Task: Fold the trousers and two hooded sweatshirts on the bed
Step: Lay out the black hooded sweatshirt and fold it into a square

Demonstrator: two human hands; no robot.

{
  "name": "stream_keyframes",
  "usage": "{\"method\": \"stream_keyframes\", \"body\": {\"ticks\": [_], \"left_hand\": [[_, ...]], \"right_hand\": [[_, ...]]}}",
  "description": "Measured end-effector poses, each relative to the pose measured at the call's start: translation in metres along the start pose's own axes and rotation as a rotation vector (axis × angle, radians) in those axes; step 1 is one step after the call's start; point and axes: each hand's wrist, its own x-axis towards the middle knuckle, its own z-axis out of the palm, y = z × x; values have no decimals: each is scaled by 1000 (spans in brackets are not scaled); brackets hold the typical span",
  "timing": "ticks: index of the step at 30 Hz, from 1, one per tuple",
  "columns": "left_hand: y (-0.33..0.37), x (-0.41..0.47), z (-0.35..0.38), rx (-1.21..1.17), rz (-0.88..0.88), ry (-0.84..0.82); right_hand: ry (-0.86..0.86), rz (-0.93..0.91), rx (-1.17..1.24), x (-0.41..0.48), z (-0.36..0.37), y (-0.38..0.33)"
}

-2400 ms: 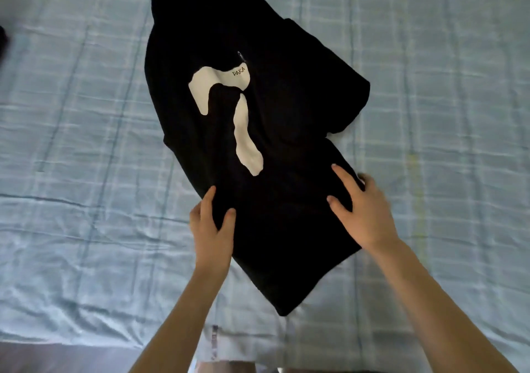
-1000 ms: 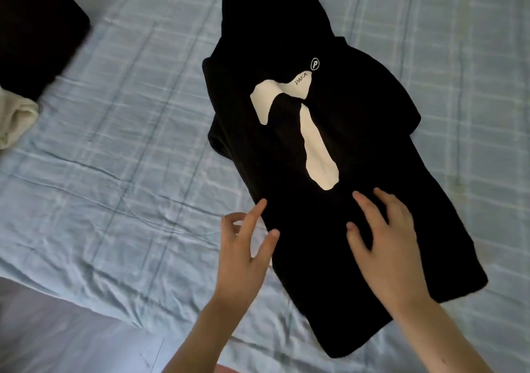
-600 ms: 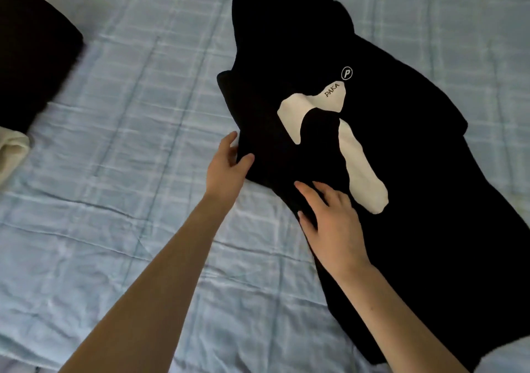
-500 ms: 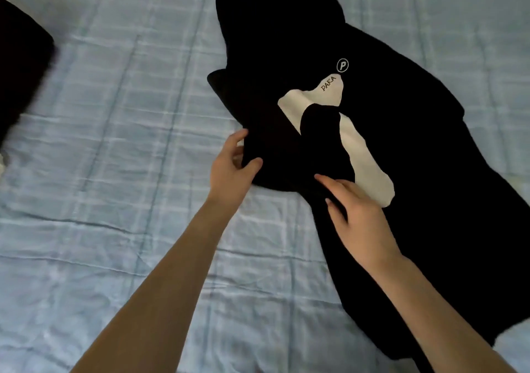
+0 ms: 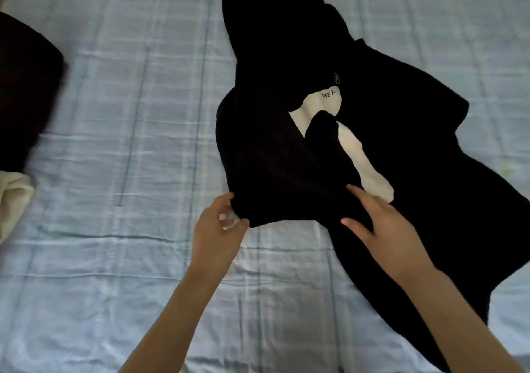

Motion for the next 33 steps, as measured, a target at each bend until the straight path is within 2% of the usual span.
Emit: {"method": "stream_keyframes", "body": {"ticks": [2, 4, 6, 8, 10, 12, 14, 16, 19, 20, 22, 25, 27, 30, 32, 33], "left_hand": [[5, 13, 0, -10, 46, 39], [15, 31, -2, -59, 75, 55], [24, 49, -1, -117, 39, -18], [34, 56, -2, -186, 5, -65], [44, 43, -5, -209, 54, 6], [45, 17, -4, -225, 103, 95], [36, -9, 2, -218, 71, 64], [23, -18, 7, -90, -4, -44], [17, 6, -8, 11, -46, -8], [19, 19, -15, 4, -35, 16], [24, 42, -24, -90, -42, -39], [36, 55, -16, -159, -47, -173], [39, 58, -12, -146, 43, -101], [41, 55, -28, -119, 152, 135], [36, 58, -35, 70, 162, 195], [36, 59, -34, 246, 155, 198]], "right_hand": [[123, -1, -5, -2, 13, -5], [154, -74, -33, -10, 25, -13], [169, -118, -41, -16, 32, -11], [256, -81, 5, -17, 28, -2], [369, -20, 29, -14, 12, 5], [414, 43, 35, -12, -2, 6], [365, 72, 6, -9, -5, 2], [285, 62, -9, -9, -1, -11], [306, -94, 60, -15, 14, -48], [328, -172, 31, -16, 21, -62], [297, -287, -142, -11, 41, -79], [163, -267, -286, 13, 65, -76], [164, -265, -266, 22, 67, -76], [205, -338, -100, 20, 43, -87], [197, -313, 28, 18, 20, -84], [244, -284, -10, 21, 10, -74]]}}
